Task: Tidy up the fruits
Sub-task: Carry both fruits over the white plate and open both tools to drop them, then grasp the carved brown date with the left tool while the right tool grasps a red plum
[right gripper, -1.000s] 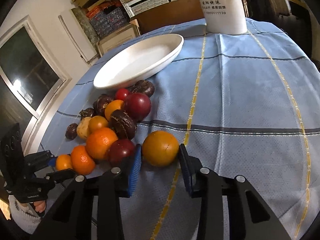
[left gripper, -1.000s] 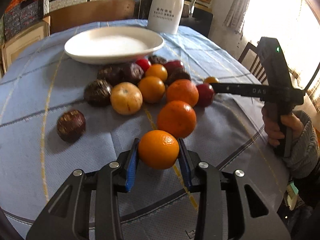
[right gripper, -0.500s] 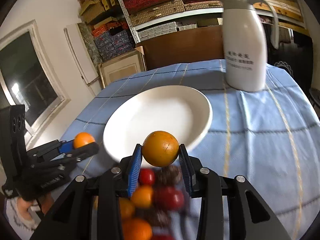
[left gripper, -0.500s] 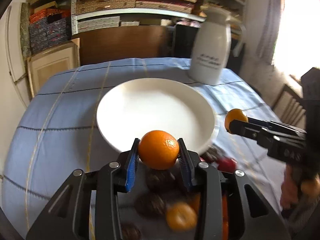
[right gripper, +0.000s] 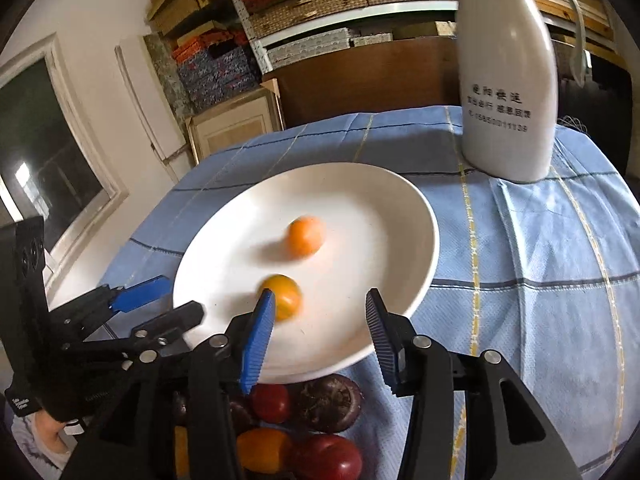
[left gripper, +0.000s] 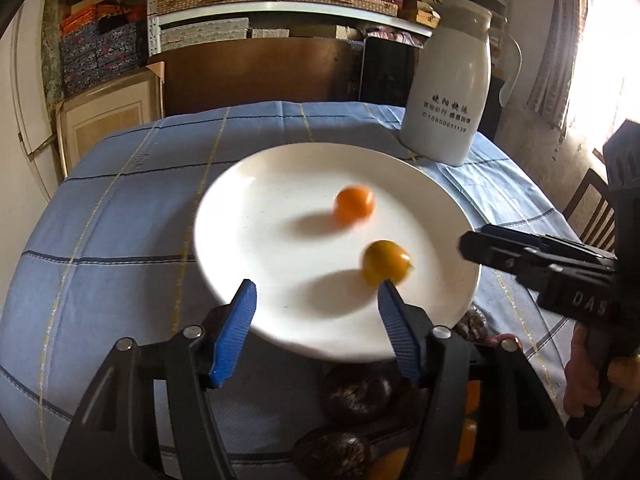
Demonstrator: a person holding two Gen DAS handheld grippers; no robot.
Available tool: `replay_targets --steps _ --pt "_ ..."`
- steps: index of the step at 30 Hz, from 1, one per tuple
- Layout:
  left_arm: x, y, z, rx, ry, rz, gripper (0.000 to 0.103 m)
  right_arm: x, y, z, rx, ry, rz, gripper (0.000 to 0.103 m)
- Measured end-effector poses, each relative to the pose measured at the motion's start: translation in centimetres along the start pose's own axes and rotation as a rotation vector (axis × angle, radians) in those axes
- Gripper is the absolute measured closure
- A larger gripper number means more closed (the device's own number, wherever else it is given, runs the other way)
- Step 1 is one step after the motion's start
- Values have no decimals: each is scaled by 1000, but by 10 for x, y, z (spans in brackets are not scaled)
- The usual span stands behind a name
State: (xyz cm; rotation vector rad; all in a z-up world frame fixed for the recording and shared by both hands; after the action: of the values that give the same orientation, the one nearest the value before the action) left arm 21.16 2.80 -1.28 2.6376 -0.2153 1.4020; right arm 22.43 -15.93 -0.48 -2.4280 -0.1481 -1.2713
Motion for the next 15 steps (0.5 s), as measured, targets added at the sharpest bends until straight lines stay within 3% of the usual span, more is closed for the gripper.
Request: replay_targets --steps 4,6,11,15 --pt "-4 -20 -22 29 33 -46 39 -5 8 -16 -16 34 16 47" --pt "-14 -32 -36 54 45 -71 33 -9 13 -27 -19 49 28 42" --pt "-59 -49 -74 97 23 -103 30 -34 32 -63 -47 76 77 33" --pt "-93 -46 -94 116 -17 -74 29 -49 45 -91 -49 114 140 27"
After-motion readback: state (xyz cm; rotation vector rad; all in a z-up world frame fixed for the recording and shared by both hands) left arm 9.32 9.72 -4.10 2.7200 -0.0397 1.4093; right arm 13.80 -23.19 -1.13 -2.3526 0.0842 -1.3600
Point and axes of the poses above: each gripper's, at about its wrist camera, not at the fingertips, and z roughly the way its jaws point, y to its right, x to its top, the point moved 3 cm from there along z, roughly the way its jaws point, and after that the axes turned 10 degrees about y, right-handed, at the moved point
